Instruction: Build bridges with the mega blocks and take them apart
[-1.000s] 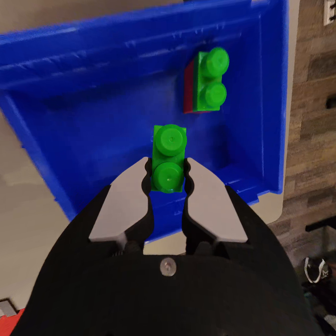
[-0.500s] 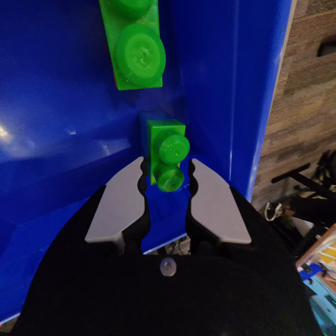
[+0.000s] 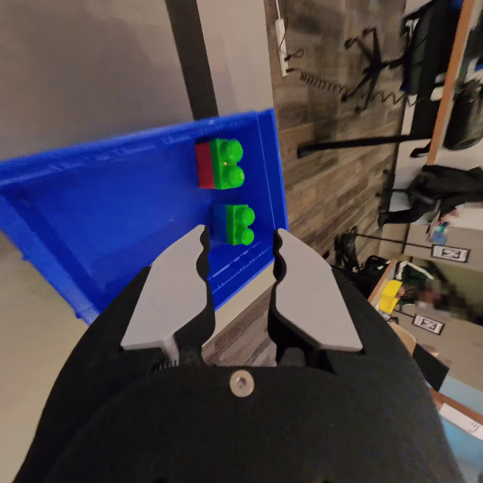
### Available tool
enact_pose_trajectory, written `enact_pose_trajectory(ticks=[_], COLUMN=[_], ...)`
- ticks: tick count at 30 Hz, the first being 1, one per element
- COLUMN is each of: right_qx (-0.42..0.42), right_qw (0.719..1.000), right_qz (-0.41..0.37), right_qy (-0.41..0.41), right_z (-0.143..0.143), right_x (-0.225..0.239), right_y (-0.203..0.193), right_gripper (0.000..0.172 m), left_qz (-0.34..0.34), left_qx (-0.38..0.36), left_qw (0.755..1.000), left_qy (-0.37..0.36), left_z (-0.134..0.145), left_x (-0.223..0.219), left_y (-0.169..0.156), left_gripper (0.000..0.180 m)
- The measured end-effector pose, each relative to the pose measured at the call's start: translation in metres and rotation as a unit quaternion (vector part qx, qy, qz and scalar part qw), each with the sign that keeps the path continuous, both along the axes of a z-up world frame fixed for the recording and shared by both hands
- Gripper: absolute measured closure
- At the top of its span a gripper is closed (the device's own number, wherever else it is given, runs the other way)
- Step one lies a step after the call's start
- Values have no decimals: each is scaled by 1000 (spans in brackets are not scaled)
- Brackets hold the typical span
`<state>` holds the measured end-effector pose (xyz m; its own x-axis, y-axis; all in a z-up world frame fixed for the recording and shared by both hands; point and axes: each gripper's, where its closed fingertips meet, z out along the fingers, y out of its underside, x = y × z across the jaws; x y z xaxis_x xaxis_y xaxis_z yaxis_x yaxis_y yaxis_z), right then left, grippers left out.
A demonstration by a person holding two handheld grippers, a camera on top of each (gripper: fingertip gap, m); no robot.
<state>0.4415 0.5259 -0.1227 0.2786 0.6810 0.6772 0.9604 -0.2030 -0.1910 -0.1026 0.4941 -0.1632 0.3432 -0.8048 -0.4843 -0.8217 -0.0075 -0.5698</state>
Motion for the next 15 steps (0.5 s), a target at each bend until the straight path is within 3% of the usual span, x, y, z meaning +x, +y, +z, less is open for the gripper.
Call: enact_pose_trajectory(ticks=[4, 9, 12, 15], right_qx=[7, -3, -13, -9], right_qw=[999, 994, 991, 990], right_qz=[47, 98, 121, 134], right_qy=[27, 39, 51, 49], right_z=[3, -10, -15, -15], right_x=[-52, -99, -118, -128], right_y=[-44, -80, -92, -95], right_gripper=[135, 136, 137, 138], left_qz=[-5, 0, -9, -20], left_qx=[-86, -193, -224, -234], left_qw=[994, 969, 955, 949], left_qy=[68, 153, 195, 212], left_z=[-49, -107, -126, -135], left_x=[-26, -50, -60, -62], left_y=[29, 48, 53, 59], left_gripper=[142, 140, 154, 156])
